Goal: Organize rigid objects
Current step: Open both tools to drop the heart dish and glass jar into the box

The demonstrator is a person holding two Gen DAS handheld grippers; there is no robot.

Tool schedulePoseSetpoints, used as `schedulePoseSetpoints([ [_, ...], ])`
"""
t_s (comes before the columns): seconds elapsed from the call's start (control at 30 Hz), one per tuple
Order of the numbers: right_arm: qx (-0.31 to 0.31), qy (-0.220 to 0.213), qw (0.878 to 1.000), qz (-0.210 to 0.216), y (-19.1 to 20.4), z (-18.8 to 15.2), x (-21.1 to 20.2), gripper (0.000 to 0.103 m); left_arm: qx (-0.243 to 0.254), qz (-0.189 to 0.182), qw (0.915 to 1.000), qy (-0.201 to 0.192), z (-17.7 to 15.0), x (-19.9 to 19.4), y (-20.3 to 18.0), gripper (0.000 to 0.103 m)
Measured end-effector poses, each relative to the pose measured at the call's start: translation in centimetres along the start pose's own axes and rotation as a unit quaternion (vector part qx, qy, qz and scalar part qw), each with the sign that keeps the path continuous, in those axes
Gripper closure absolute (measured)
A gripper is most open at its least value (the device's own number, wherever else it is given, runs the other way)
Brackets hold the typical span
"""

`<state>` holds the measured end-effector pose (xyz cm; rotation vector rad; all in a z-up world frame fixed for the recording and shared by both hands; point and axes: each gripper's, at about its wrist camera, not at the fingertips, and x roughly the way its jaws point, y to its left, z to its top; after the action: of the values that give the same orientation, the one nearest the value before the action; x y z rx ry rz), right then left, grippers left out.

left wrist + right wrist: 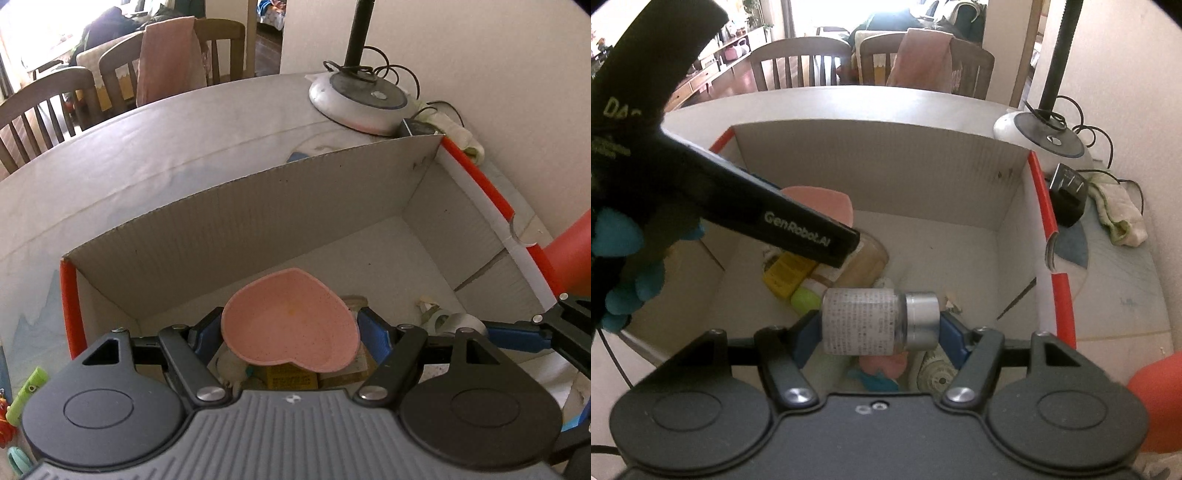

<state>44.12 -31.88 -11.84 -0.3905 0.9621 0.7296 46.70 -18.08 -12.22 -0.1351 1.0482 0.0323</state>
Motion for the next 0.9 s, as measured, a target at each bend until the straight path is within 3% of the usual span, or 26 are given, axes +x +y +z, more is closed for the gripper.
schedulePoseSetpoints([
  [0.47, 0.018, -0.001, 1.000, -0.003, -0.5, -0.5, 0.2, 0.030, 0.002, 0.020, 0.9998, 0.009, -0.4, 0.2, 0.3, 0.026],
  [0.9, 0.056, -0.031, 0.998, 0.007, -1.0, -0.3, -2.6, 0.025, 0.011, -0.003, 0.9997, -0.023, -1.4, -3.3, 0.2, 0.026],
])
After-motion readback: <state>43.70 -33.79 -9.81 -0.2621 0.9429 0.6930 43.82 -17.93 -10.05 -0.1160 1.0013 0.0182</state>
